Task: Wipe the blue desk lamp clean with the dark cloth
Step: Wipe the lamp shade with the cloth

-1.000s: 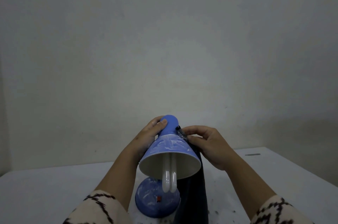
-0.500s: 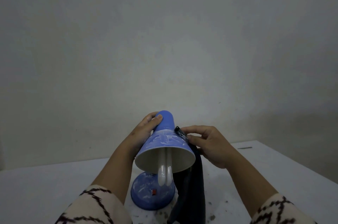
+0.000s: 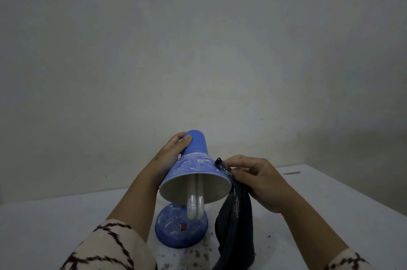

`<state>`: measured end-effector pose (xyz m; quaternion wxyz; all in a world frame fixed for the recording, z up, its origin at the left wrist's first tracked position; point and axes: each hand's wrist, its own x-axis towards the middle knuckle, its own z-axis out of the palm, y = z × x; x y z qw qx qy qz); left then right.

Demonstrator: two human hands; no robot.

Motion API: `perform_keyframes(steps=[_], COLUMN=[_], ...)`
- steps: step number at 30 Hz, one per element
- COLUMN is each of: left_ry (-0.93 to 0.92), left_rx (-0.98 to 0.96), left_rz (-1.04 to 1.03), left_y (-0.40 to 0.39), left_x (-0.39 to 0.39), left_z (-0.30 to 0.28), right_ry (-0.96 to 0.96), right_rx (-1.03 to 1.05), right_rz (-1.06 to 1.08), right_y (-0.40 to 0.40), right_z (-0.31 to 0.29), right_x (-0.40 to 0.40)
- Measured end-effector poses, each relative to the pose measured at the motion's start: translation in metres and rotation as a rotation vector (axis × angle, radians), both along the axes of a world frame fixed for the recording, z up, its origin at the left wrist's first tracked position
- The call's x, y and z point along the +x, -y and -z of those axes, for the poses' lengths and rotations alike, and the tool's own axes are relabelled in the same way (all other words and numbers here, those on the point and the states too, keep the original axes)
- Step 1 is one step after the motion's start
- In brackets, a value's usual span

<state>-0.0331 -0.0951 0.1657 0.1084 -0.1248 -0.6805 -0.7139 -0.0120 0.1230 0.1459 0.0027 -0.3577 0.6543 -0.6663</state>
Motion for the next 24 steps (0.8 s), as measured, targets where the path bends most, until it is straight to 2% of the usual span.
perform_keyframes(steps=[7,12,15,18,24], left_ry=[-0.001,0.002,0.011,0.009,0.006], left_rx=[0.004,-0.006,0.03,0.033,0.007], left_rz=[-0.023,-0.02,-0.006,-0.01,-0.056], left_y=[0.003,0.002,0.001,-0.001,0.001], left_x=[-0.005,-0.007,-0.006,-0.006,-0.007], left_z=[0.001,0.002,0.003,0.003,0.001], right_ry=[0.024,-0.088,-0.081,-0.081,0.03], right_rx=[0.003,-0.046,-0.109,-0.144,-0.121], right_rz=[0.12,0.082,0.014,0.032,0.169], right_y=[0.025,0.013,0.004,0.004,0.026], right_z=[-0.009,0.0,0.009,0.012,0.002], right_x=[-0.009,0.0,0.005,0.007,-0.003])
